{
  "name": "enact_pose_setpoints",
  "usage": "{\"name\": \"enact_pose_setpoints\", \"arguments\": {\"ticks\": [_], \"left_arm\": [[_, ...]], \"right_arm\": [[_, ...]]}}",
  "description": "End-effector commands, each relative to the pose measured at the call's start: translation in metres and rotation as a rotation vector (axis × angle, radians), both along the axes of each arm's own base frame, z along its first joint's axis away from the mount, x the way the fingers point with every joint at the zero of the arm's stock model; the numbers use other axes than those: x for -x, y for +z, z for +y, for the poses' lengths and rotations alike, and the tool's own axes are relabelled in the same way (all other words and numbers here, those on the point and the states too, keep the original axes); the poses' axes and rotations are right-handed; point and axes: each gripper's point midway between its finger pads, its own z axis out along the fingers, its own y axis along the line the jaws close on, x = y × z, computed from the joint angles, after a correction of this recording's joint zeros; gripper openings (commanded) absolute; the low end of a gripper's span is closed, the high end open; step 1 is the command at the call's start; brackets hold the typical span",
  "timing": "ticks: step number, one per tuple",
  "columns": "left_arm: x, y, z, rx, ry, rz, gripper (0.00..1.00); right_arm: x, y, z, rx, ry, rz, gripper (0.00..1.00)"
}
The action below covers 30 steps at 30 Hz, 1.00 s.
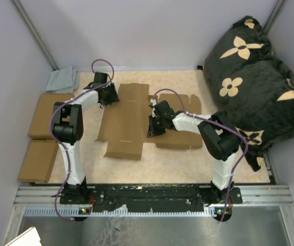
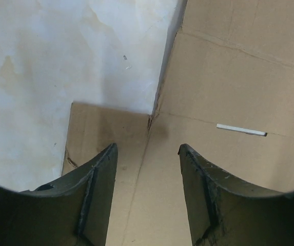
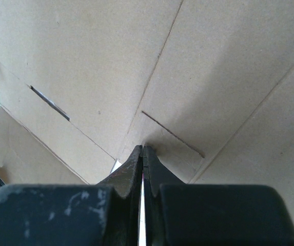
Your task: Fold the paper box
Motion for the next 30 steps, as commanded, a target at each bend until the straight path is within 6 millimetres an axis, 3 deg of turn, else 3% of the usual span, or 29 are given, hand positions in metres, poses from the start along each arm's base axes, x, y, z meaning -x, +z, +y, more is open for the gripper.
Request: {"name": "enact_pose_setpoints", "arguments": {"ticks": [1,3,5,7,11,15,17,20,23,26,30], "left_arm": [[0.011,-0.024,0.000,-0.004,0.003,0.063,0.59],[0.012,-0.031,0.000,-0.009,0.010,0.110,0.59],[0.011,-0.024,-0.001,-0.006,0.008,0.109,0.59],[0.009,-0.005,0.002,-0.015,0.007,0.059,0.61],[0.008,0.050,0.005,-0.019,-0.001,-0.055,0.70],[0.018,0.097,0.005,0.009,-0.010,-0.159,0.75],[0.026,0.112,0.006,0.009,-0.012,-0.187,0.79],[0.042,0.121,0.014,-0.009,0.008,-0.195,0.80],[0.064,0.109,0.024,-0.033,0.036,-0.162,0.80],[0.086,0.096,0.027,-0.027,0.049,-0.118,0.80],[0.112,0.067,0.029,-0.017,0.059,-0.033,0.79]], "right_arm": [[0.032,-0.063,-0.047,0.243,-0.007,0.138,0.00],[0.032,-0.060,-0.047,0.241,-0.004,0.133,0.00],[0.029,-0.054,-0.047,0.238,-0.004,0.118,0.00],[0.025,-0.044,-0.045,0.227,-0.008,0.092,0.00],[0.012,-0.011,-0.037,0.192,-0.010,0.027,0.05],[-0.008,0.047,-0.030,0.148,-0.020,-0.097,0.13],[-0.018,0.081,-0.034,0.143,-0.030,-0.179,0.16],[-0.030,0.141,-0.048,0.112,-0.085,-0.305,0.22],[-0.036,0.182,-0.074,0.090,-0.155,-0.375,0.38],[-0.045,0.187,-0.110,0.111,-0.231,-0.386,0.41],[-0.048,0.144,-0.139,0.178,-0.261,-0.296,0.36]]}}
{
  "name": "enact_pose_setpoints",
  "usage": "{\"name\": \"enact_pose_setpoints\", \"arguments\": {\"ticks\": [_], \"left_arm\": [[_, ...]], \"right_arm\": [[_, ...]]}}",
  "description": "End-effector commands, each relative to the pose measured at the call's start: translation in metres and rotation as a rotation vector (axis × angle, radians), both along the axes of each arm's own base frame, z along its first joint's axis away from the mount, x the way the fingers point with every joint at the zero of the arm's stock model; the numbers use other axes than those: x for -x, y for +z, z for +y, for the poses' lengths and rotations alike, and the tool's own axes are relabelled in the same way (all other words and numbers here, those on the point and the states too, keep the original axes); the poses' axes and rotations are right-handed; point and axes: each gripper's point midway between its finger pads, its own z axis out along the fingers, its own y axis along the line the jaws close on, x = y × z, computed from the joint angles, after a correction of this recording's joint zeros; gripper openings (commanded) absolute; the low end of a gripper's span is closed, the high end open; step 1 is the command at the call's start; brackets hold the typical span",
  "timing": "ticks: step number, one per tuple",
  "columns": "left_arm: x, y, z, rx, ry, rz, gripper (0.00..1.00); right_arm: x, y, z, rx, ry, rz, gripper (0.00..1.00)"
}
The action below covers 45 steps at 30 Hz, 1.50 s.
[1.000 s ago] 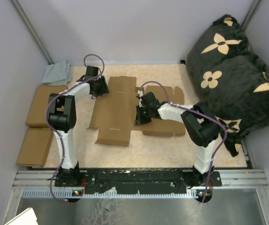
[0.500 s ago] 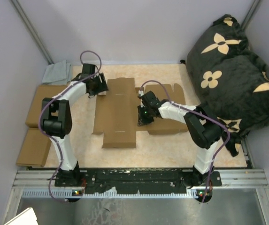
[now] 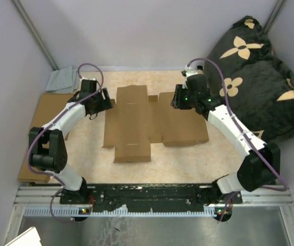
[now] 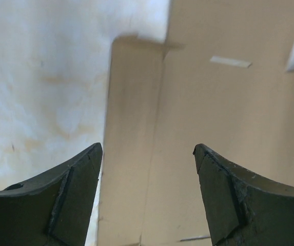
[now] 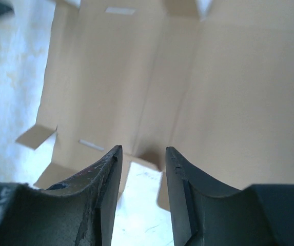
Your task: Fold the paper box
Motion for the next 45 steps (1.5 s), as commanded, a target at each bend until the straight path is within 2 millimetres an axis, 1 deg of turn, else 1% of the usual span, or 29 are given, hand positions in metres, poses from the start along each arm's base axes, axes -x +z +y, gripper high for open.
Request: {"name": "enact_pose_setpoints", "arguments": {"ticks": [1,4,7,10,11,12,13,14,17,21,29,33,36,42,44,45], "left_arm": [[0.029,-0.028,0.004,0.004,0.023,0.102,0.79],[0.040,-0.045,0.005,0.000,0.017,0.152,0.79],[0.042,-0.053,0.008,-0.024,0.023,0.182,0.79],[0.043,-0.055,0.011,-0.038,0.024,0.190,0.79],[0.043,-0.056,0.010,-0.037,0.021,0.185,0.79],[0.044,-0.056,0.010,-0.035,0.016,0.181,0.79],[0.045,-0.057,0.009,-0.033,0.010,0.180,0.79],[0.045,-0.058,0.008,-0.030,0.004,0.179,0.78],[0.048,-0.069,0.006,-0.026,-0.013,0.208,0.78],[0.052,-0.090,0.005,-0.037,-0.021,0.285,0.77],[0.055,-0.109,-0.001,-0.021,-0.048,0.335,0.75],[0.056,-0.110,-0.007,-0.001,-0.071,0.331,0.74],[0.057,-0.110,-0.012,0.010,-0.093,0.332,0.71],[0.056,-0.097,-0.018,0.034,-0.116,0.297,0.60],[0.054,-0.090,-0.020,0.048,-0.122,0.279,0.55],[0.053,-0.086,-0.021,0.054,-0.125,0.270,0.51]], "right_arm": [[0.004,-0.067,-0.033,0.116,-0.043,0.149,0.34],[0.007,-0.103,-0.033,0.135,-0.038,0.216,0.30],[0.009,-0.134,-0.035,0.150,-0.055,0.274,0.25],[0.010,-0.157,-0.041,0.172,-0.093,0.311,0.21],[0.011,-0.160,-0.043,0.172,-0.099,0.315,0.21],[0.013,-0.164,-0.044,0.172,-0.102,0.321,0.20],[0.016,-0.175,-0.045,0.183,-0.102,0.347,0.20],[0.018,-0.181,-0.047,0.188,-0.103,0.359,0.20],[0.023,-0.188,-0.046,0.184,-0.093,0.374,0.20],[0.027,-0.195,-0.045,0.180,-0.081,0.392,0.19],[0.035,-0.206,-0.042,0.168,-0.059,0.419,0.19],[0.038,-0.214,-0.040,0.168,-0.038,0.444,0.19],[0.040,-0.220,-0.038,0.163,-0.025,0.461,0.18],[0.045,-0.226,-0.037,0.153,-0.016,0.474,0.18],[0.045,-0.226,-0.037,0.155,-0.017,0.476,0.18],[0.045,-0.226,-0.037,0.156,-0.018,0.475,0.18]]}}
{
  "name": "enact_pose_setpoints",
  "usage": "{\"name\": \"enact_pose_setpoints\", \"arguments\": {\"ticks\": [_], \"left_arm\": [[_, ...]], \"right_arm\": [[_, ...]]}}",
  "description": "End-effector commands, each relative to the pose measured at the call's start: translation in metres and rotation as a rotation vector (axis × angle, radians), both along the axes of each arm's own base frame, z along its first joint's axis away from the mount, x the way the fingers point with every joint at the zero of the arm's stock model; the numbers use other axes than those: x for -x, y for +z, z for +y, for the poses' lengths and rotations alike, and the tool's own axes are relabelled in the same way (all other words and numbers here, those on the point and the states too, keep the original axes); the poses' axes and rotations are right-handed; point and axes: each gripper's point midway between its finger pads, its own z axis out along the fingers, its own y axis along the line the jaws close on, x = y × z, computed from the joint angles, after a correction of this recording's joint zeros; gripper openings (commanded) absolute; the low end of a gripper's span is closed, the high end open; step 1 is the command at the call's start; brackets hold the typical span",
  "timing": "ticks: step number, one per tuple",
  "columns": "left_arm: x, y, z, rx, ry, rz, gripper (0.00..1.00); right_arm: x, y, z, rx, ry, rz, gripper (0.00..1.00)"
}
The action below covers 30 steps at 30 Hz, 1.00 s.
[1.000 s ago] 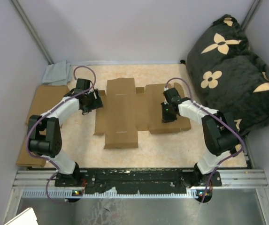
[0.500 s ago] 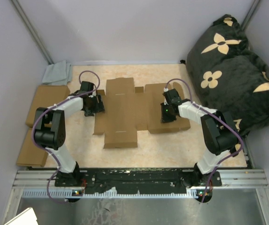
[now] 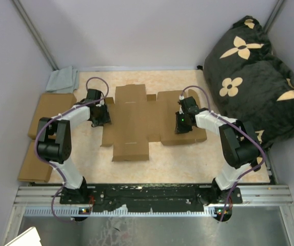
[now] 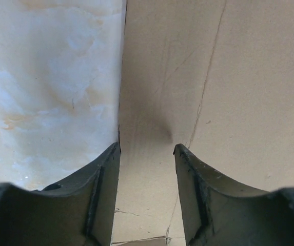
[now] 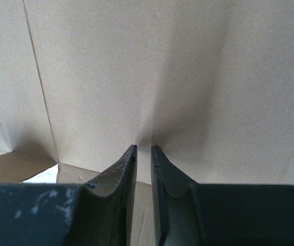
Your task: Fold the paper box
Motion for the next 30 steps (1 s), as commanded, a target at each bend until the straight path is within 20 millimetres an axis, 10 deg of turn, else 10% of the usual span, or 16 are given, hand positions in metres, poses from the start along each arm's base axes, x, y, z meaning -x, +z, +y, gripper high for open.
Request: {"name": "enact_pose_setpoints", "arguments": {"ticks": [1,5,10,14,22,30], "left_arm": [[0.000,0.019,-0.025,0.106,-0.054,-0.035,0.46],[-0.003,0.035,-0.028,0.122,-0.064,-0.066,0.36],[0.001,0.070,-0.025,0.118,-0.074,-0.115,0.68],[0.013,0.099,-0.019,0.109,-0.064,-0.180,0.72],[0.024,0.100,-0.016,0.112,-0.049,-0.182,0.73],[0.027,0.097,-0.011,0.087,-0.050,-0.174,0.72]], "right_arm": [[0.015,-0.031,0.000,0.015,0.018,0.070,0.18],[0.014,-0.029,-0.001,0.018,0.012,0.064,0.17],[0.010,-0.016,0.000,0.015,0.008,0.041,0.18],[-0.001,0.014,0.007,-0.027,0.029,-0.034,0.21],[-0.004,0.110,0.051,-0.177,0.272,-0.243,0.45],[0.033,0.132,0.111,-0.070,0.576,-0.324,0.50]]}}
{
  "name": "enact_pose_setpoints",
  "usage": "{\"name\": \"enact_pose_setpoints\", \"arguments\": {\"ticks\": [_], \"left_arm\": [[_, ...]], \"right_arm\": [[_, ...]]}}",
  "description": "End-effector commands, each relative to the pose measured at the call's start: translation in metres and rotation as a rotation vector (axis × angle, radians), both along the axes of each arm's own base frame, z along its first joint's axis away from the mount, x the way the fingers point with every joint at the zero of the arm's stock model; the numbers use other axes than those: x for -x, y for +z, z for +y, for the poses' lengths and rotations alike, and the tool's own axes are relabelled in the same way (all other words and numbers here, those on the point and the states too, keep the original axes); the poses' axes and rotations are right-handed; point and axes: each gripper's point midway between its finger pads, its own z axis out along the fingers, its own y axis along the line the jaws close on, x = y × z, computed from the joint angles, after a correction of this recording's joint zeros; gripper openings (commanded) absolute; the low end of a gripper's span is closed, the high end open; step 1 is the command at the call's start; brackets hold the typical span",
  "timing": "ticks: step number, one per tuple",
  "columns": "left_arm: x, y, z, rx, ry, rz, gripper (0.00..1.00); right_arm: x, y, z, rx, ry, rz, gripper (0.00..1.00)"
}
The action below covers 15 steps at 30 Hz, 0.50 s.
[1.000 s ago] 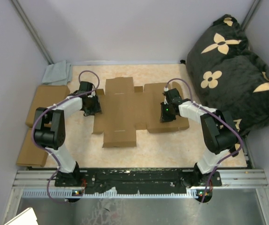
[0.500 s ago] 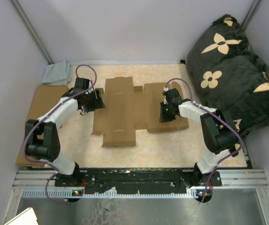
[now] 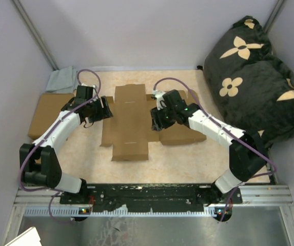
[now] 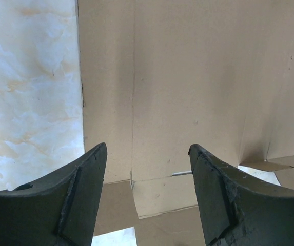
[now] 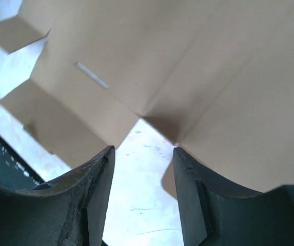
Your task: Fold the paper box
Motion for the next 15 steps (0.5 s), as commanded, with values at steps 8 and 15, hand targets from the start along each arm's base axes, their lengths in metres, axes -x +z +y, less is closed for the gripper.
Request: {"name": "enact_pose_setpoints", "arguments": {"ticks": [8,15], "left_arm": [[0.000,0.010,0.037,-0.080,0.208,-0.044,0.72],[-0.003,-0.004,0.053,0.067,0.277,-0.006,0.72]], "right_arm": [[0.044,0.045,0.120,-0.029,0.438,-0.312,0.54],[0.039,0.036,0.185,-0.103,0.524,-0.418,0.53]]}}
